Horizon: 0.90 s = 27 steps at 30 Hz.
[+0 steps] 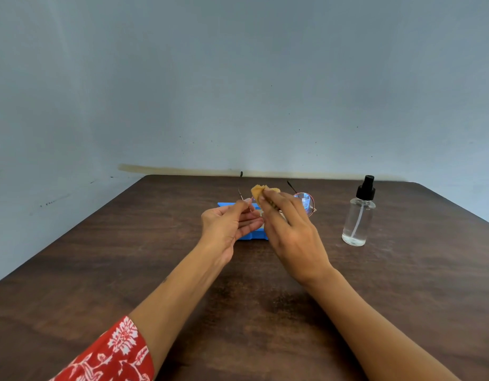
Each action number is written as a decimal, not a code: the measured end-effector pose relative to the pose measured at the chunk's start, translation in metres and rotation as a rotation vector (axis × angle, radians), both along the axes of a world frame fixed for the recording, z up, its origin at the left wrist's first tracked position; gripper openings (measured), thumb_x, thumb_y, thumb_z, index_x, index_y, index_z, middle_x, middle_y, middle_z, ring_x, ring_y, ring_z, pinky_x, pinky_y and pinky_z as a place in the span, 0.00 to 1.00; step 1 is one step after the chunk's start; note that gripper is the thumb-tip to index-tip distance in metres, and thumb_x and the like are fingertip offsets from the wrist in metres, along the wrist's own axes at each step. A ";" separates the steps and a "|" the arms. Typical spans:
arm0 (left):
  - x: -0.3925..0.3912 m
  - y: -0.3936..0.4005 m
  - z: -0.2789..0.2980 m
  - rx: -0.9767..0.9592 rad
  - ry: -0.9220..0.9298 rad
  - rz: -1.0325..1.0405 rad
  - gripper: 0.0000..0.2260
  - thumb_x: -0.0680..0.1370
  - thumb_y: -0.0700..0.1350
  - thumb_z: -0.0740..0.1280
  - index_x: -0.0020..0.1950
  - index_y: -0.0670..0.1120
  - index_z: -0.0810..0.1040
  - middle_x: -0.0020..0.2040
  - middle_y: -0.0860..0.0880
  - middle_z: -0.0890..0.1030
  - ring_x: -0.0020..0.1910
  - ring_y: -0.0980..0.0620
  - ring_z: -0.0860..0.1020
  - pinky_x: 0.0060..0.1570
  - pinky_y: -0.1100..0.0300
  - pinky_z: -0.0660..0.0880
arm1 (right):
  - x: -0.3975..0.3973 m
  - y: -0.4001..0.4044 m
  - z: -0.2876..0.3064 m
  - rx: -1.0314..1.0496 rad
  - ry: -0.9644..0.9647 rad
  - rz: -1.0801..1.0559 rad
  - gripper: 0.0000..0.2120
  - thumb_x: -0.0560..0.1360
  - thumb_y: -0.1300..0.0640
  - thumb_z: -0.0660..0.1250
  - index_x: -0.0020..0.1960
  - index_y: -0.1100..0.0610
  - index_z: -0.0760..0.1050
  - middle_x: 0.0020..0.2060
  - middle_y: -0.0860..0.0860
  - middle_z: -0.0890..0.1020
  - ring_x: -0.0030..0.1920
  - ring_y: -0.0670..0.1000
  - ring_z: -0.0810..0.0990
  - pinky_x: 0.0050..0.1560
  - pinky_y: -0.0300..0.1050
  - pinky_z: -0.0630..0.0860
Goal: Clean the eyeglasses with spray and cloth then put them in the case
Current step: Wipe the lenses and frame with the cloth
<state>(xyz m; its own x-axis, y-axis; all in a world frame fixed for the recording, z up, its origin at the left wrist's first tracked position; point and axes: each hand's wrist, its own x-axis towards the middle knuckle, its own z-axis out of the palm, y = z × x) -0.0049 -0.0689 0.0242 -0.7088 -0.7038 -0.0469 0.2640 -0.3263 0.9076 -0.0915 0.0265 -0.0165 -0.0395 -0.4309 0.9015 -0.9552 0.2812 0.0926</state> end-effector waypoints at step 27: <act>0.001 -0.003 0.002 -0.010 -0.004 0.017 0.04 0.74 0.37 0.69 0.40 0.37 0.79 0.30 0.44 0.82 0.30 0.51 0.82 0.30 0.63 0.79 | 0.003 0.000 0.002 0.059 0.055 -0.014 0.16 0.76 0.64 0.58 0.60 0.65 0.77 0.54 0.58 0.80 0.54 0.56 0.77 0.45 0.46 0.80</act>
<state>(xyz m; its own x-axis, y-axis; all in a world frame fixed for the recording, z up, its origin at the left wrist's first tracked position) -0.0042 -0.0720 0.0266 -0.6969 -0.7159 -0.0424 0.2656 -0.3126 0.9120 -0.0885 0.0264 -0.0145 0.0028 -0.4827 0.8758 -0.9442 0.2872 0.1613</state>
